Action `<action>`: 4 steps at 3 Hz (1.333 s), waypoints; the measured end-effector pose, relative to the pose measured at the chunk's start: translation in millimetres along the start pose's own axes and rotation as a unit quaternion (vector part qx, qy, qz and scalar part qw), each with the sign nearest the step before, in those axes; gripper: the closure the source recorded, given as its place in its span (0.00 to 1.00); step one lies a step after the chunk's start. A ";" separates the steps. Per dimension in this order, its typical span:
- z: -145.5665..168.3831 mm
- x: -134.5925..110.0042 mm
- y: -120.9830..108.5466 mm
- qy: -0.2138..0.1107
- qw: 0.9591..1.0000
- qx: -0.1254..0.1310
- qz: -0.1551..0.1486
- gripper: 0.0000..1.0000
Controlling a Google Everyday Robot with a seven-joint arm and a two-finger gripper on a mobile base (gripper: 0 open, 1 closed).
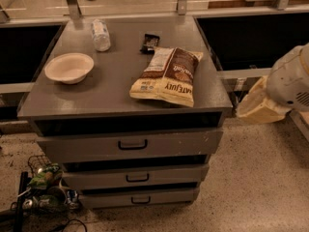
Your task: Open middle drawer
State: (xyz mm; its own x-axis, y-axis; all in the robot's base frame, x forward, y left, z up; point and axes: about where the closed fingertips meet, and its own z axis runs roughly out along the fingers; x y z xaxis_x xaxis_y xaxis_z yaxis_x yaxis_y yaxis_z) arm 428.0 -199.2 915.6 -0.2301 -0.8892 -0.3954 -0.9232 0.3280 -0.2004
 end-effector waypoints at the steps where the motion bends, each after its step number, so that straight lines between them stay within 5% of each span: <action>1: 53.7 -12.0 2.5 -0.019 0.999 -0.031 -0.003 1.00; 2: 53.7 -12.0 2.5 -0.019 0.999 -0.031 -0.003 1.00; 4: 87.5 14.5 39.3 -0.072 0.994 -0.075 0.036 1.00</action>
Offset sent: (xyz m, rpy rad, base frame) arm 0.0227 0.0428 -0.0743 0.0524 0.0637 0.0466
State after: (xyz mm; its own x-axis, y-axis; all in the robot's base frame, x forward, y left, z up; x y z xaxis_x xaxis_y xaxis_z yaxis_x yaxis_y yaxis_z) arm 415.4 -171.3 823.5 -0.2610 -0.8069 -0.5298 -0.9440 0.3282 -0.0347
